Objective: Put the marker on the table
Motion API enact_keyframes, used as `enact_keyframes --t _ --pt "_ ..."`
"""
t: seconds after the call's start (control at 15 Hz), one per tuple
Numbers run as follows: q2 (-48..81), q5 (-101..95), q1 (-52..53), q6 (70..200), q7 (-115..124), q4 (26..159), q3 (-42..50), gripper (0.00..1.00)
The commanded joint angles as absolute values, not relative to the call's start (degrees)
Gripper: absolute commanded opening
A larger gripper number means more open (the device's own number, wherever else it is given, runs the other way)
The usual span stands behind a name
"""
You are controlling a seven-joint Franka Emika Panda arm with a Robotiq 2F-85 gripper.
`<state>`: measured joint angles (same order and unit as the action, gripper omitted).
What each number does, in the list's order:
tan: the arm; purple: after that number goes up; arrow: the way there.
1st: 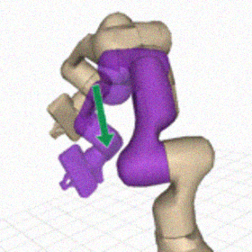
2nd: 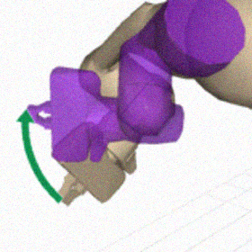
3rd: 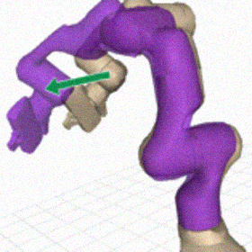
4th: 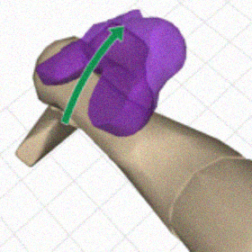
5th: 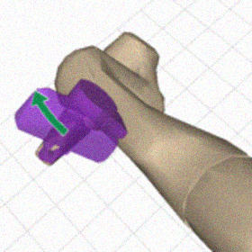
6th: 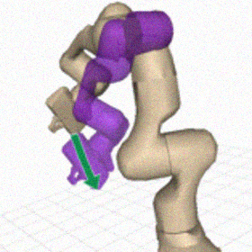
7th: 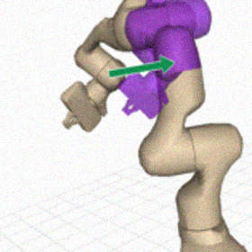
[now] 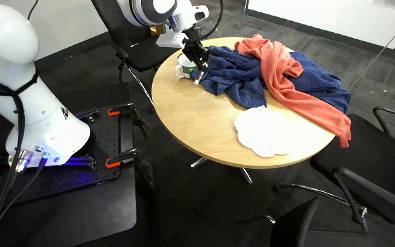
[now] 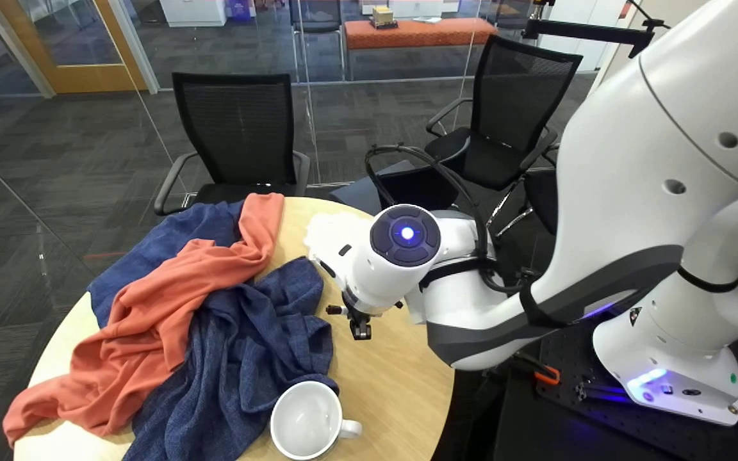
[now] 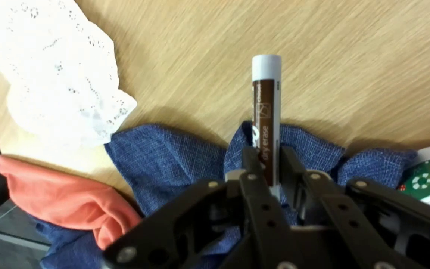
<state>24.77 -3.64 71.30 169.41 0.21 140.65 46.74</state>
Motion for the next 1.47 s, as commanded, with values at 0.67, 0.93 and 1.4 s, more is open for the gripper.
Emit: enact_keyframes --t 0.67,0.93,1.4 --pt "25.3 -5.5 32.5 164.2 5.7 136.7 10.5 0.05" --pt "28.1 -7.0 28.7 163.0 7.3 134.5 7.1 0.05" --pt "32.3 -8.2 26.8 159.9 9.4 131.6 4.6 0.07"
